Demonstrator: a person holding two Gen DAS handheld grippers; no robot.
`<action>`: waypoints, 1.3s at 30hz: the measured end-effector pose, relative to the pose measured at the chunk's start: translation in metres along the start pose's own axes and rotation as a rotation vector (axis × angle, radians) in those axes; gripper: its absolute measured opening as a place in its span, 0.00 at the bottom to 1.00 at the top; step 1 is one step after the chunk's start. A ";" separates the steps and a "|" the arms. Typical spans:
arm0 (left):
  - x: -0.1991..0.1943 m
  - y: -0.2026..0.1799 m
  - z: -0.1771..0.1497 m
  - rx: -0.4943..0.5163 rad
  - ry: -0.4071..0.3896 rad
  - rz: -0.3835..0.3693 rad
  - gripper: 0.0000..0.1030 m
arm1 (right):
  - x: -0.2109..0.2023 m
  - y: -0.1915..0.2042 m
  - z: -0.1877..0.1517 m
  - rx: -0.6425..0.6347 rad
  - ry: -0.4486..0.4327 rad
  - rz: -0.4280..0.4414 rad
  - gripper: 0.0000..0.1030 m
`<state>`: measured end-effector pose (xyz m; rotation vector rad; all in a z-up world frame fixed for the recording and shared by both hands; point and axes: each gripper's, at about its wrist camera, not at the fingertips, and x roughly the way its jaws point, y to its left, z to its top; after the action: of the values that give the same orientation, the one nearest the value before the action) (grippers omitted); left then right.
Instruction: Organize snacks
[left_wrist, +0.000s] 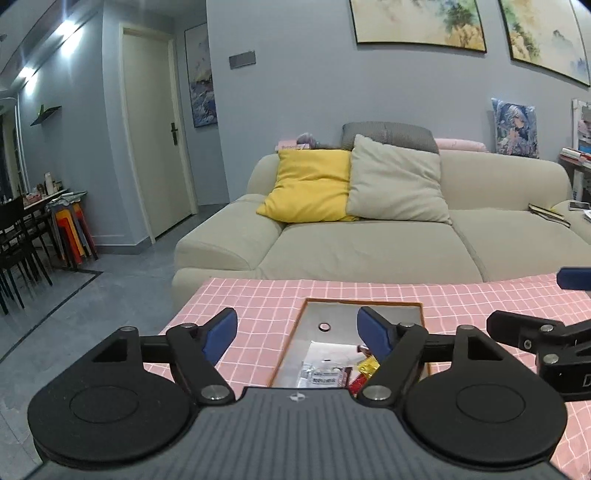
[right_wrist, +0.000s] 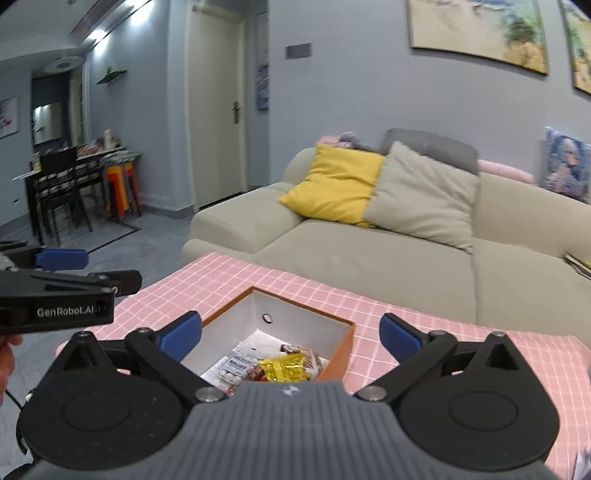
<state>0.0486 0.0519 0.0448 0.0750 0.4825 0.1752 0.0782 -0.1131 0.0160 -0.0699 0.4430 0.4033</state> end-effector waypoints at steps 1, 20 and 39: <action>0.000 -0.001 -0.003 -0.007 -0.003 -0.005 0.88 | -0.005 0.000 -0.007 0.009 -0.003 -0.019 0.96; 0.029 -0.014 -0.068 -0.036 0.246 -0.022 0.89 | 0.017 -0.004 -0.084 0.058 0.195 -0.097 0.96; 0.025 -0.019 -0.067 -0.036 0.262 -0.019 0.89 | 0.017 -0.001 -0.087 0.054 0.198 -0.083 0.96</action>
<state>0.0420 0.0399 -0.0282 0.0118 0.7408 0.1757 0.0580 -0.1215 -0.0694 -0.0757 0.6435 0.3031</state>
